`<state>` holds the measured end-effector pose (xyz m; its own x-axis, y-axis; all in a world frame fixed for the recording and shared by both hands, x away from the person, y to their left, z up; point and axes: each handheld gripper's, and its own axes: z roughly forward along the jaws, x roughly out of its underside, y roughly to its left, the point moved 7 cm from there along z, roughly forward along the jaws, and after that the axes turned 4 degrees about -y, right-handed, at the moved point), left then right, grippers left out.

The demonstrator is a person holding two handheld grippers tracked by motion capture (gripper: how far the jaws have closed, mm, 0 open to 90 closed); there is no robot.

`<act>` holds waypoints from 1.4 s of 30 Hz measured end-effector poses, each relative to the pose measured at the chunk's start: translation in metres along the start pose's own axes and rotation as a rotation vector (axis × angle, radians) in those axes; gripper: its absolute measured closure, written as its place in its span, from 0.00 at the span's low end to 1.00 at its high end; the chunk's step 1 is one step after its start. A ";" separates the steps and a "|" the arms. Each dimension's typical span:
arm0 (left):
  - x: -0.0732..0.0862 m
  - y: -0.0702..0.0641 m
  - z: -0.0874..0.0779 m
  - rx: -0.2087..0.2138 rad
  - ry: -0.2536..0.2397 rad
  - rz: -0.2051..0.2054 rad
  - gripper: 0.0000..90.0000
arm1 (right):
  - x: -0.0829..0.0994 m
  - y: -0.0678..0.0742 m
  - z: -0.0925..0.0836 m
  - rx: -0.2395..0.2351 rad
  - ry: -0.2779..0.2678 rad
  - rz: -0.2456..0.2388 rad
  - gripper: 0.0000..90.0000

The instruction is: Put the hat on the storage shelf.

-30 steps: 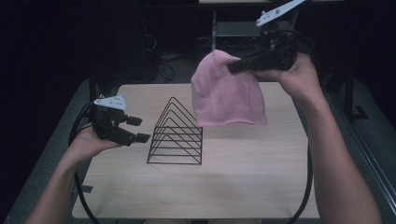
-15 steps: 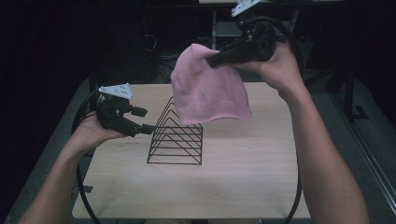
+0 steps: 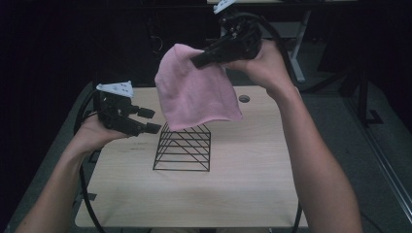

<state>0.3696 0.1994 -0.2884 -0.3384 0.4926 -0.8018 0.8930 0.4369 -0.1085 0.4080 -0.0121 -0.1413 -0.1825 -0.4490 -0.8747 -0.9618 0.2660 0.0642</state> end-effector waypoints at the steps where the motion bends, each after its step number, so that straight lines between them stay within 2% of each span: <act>1: 0.000 0.000 0.000 0.011 -0.005 0.000 0.39 | -0.001 0.000 0.002 -0.004 -0.001 -0.008 0.89; 4: 0.000 0.002 0.000 0.018 -0.013 -0.014 0.39 | -0.006 0.003 0.010 -0.020 -0.015 -0.017 0.89; 8: 0.001 0.005 -0.001 0.029 -0.010 -0.036 0.49 | -0.011 0.007 0.020 -0.037 -0.015 -0.030 0.89; 12: 0.004 0.007 -0.004 0.048 -0.006 -0.061 0.68 | -0.012 0.009 0.026 -0.050 -0.018 -0.036 0.89; 13: 0.004 0.007 -0.005 0.056 -0.011 -0.071 0.68 | -0.012 0.010 0.029 -0.055 -0.017 -0.032 0.89; 14: 0.005 0.007 -0.006 0.058 -0.010 -0.067 0.76 | -0.012 0.010 0.031 -0.058 -0.013 -0.031 0.88; 15: 0.007 0.009 -0.006 0.050 0.001 -0.081 0.88 | -0.011 0.010 0.035 -0.061 -0.024 -0.028 0.89; 16: 0.009 0.009 -0.007 0.045 0.009 -0.085 0.90 | -0.010 0.010 0.037 -0.062 -0.026 -0.023 0.89; 21: 0.020 0.012 -0.005 0.040 0.049 -0.090 0.92 | 0.002 0.007 0.048 -0.072 -0.020 0.000 0.89; 22: 0.023 0.013 -0.004 0.039 0.051 -0.103 0.92 | 0.005 0.006 0.050 -0.075 -0.019 0.007 0.89; 28: 0.030 0.021 0.002 0.006 0.058 -0.111 0.92 | 0.022 -0.004 0.059 -0.071 -0.009 0.036 0.88; 34: 0.032 0.025 0.017 -0.010 0.086 -0.091 0.92 | 0.039 -0.015 0.056 -0.061 -0.016 0.079 0.89; 42: 0.033 0.025 0.033 -0.030 0.117 -0.078 0.92 | 0.060 -0.022 0.050 -0.050 -0.023 0.110 0.88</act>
<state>0.3906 0.2020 -0.3368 -0.4403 0.5398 -0.7174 0.8540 0.4984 -0.1491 0.4288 -0.0025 -0.2189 -0.2832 -0.4000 -0.8717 -0.9453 0.2697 0.1834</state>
